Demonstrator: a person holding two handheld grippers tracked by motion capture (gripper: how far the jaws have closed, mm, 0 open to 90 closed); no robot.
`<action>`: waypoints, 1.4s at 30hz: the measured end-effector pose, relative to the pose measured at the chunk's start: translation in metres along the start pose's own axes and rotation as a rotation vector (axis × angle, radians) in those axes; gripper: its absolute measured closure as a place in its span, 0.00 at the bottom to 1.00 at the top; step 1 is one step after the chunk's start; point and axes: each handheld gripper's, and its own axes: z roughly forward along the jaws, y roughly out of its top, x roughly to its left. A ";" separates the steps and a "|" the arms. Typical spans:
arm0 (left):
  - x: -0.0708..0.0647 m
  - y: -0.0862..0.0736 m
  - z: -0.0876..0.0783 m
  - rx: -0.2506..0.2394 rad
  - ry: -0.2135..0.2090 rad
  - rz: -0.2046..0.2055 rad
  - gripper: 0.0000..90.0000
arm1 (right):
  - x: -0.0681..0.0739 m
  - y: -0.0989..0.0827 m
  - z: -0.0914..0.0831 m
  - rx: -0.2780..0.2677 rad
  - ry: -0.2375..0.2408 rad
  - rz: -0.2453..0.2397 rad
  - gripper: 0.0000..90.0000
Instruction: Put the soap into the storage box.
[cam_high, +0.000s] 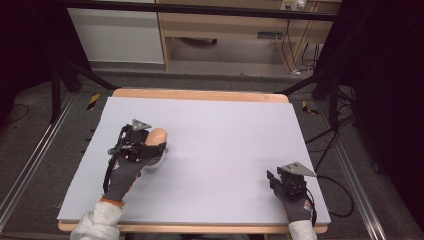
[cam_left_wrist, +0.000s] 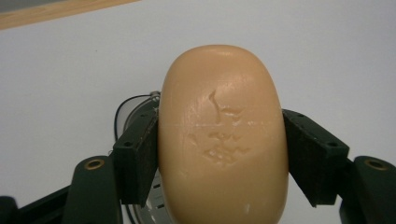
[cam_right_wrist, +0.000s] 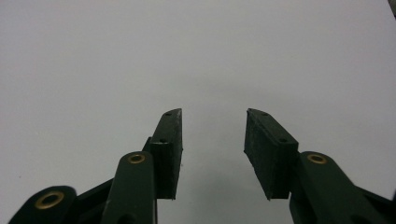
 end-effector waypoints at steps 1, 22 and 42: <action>0.002 0.000 0.001 0.004 0.002 -0.005 0.35 | 0.000 0.000 0.000 0.000 0.000 0.000 0.63; 0.014 -0.009 0.024 0.032 0.032 -0.040 0.35 | 0.002 0.000 0.002 0.001 0.009 -0.012 0.62; 0.019 -0.019 0.040 0.070 0.051 -0.059 0.35 | 0.003 0.000 0.002 0.008 0.009 -0.008 0.62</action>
